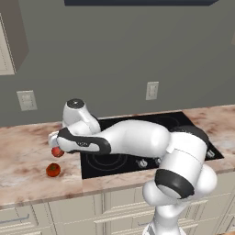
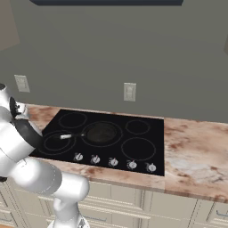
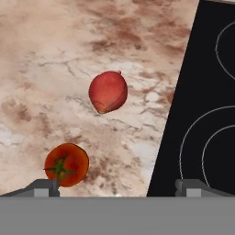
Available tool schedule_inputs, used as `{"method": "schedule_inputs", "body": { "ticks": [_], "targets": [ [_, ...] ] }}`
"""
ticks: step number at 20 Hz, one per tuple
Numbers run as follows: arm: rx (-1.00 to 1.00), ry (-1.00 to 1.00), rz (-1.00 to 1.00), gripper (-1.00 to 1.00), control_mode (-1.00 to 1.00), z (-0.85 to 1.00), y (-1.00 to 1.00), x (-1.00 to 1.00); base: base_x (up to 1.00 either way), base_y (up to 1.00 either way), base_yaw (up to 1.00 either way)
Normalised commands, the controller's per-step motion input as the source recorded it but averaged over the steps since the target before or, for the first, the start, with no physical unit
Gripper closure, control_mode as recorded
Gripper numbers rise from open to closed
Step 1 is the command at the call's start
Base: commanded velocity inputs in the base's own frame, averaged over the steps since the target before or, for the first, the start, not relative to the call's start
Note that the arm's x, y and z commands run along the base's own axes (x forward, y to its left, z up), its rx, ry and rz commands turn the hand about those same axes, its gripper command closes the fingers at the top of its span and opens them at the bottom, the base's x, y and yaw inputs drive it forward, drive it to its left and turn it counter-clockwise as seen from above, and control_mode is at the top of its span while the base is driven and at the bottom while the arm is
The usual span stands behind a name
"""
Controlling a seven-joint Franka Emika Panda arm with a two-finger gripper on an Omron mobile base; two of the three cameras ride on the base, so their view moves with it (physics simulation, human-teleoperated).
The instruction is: Place the pan on the center burner on the stove. Then place the tomato and the onion in the pan and turn on the center burner.
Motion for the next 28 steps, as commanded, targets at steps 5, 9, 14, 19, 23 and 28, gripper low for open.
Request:
{"method": "schedule_inputs", "body": {
  "ticks": [5,9,14,19,23,28],
  "targets": [
    [-0.03,0.00,-0.03,-1.00,-1.00,-0.13,0.05,0.14,0.00,0.00,0.00],
    [-0.06,0.00,-0.02,-1.00,-1.00,-0.17,0.24,0.08,0.00,0.00,0.00],
    [-0.04,0.00,-0.01,-1.00,-1.00,-0.12,0.18,0.15,0.00,0.00,0.00],
    [-0.01,0.01,0.00,-1.00,-1.00,-0.10,0.05,0.23,0.00,0.00,0.00],
    [-0.03,0.05,0.00,-1.00,-1.00,-0.13,0.14,0.25,0.00,0.00,0.00],
    [-0.03,0.07,0.00,-1.00,-1.00,-0.16,0.18,0.17,0.00,0.00,0.00]
  ]
}}
